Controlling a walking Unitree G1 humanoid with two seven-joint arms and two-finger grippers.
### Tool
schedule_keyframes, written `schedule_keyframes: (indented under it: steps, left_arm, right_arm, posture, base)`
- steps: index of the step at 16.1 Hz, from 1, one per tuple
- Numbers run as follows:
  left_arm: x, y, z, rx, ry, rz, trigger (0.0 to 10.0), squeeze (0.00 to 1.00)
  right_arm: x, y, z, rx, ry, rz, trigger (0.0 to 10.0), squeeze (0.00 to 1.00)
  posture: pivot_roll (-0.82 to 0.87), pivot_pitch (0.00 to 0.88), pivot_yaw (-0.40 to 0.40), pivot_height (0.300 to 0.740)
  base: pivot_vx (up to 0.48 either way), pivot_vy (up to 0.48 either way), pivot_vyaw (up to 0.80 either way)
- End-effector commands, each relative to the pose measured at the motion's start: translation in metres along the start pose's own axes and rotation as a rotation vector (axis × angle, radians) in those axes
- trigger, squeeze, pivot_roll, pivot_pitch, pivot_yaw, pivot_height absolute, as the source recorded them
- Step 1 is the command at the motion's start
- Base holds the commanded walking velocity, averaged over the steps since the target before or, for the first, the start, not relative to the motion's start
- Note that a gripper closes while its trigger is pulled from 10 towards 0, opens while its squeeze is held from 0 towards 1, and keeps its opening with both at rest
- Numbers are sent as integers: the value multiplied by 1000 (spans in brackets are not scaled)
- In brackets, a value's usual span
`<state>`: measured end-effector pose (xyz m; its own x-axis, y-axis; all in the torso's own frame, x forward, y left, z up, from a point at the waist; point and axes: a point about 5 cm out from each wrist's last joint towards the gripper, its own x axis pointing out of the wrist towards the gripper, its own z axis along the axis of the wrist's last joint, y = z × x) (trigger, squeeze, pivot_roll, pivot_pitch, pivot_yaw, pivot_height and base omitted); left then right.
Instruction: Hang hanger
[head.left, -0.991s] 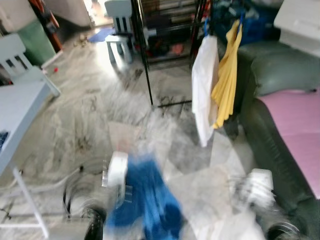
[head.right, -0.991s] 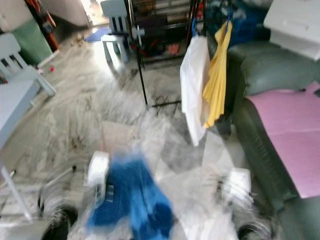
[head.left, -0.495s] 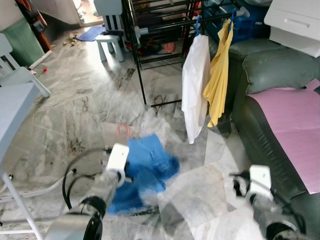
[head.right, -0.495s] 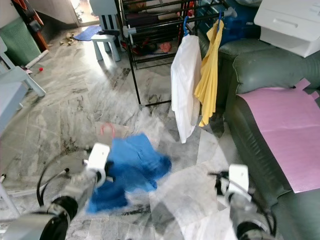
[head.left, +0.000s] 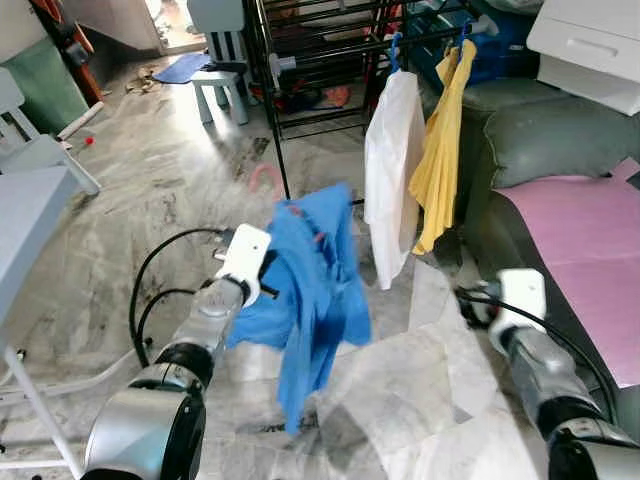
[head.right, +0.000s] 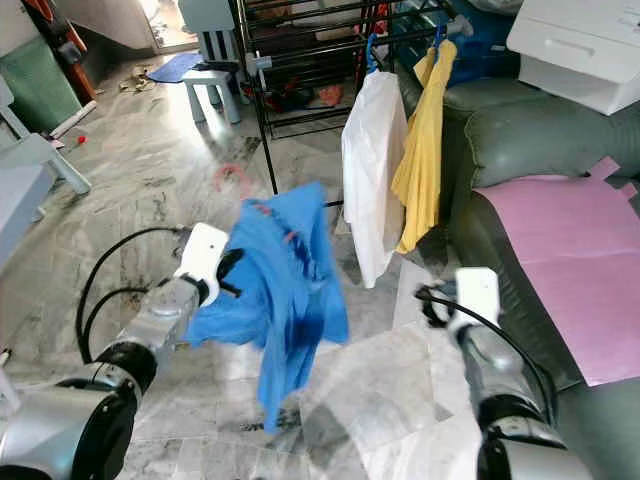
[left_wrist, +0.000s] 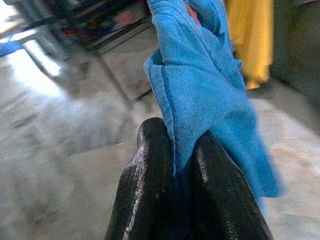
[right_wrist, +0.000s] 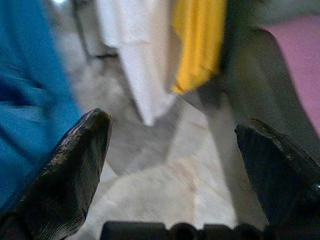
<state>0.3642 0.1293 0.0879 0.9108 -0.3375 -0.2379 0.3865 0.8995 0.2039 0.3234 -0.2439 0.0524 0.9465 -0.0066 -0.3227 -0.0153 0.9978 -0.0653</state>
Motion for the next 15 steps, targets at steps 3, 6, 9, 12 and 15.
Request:
schedule_keyframes:
  steps: [3, 6, 9, 12, 15]
  left_arm:
    - [5, 0, 44, 99, -183, -146, 10000, 0]
    - [-1, 14, 40, 152, -176, -163, 10000, 0]
    - [-10, 23, 23, 146, -139, -144, 10000, 0]
    - [-17, 12, 18, 108, -203, -169, 10000, 0]
    - [-23, 4, 23, 201, -267, -224, 10000, 0]
  right_arm:
    - [7, 12, 36, -61, -123, 150, 10000, 0]
    - [2, 25, 56, -165, -187, 345, 10000, 0]
    - [-10, 51, 57, -281, -199, 540, 10000, 0]
    - [-36, 82, 51, -395, -261, 715, 10000, 0]
    - [-40, 95, 76, -298, -378, 571, 10000, 0]
  posture:
    - [-133, 0, 90, 740]
    - [-151, 0, 101, 740]
    - [-172, 22, 130, 740]
    - [-138, 55, 104, 740]
    - [-120, 79, 108, 740]
  base:
    - [0, 0, 0]
    - [0, 0, 0]
    - [0, 0, 0]
    - [0, 0, 0]
    - [0, 0, 0]
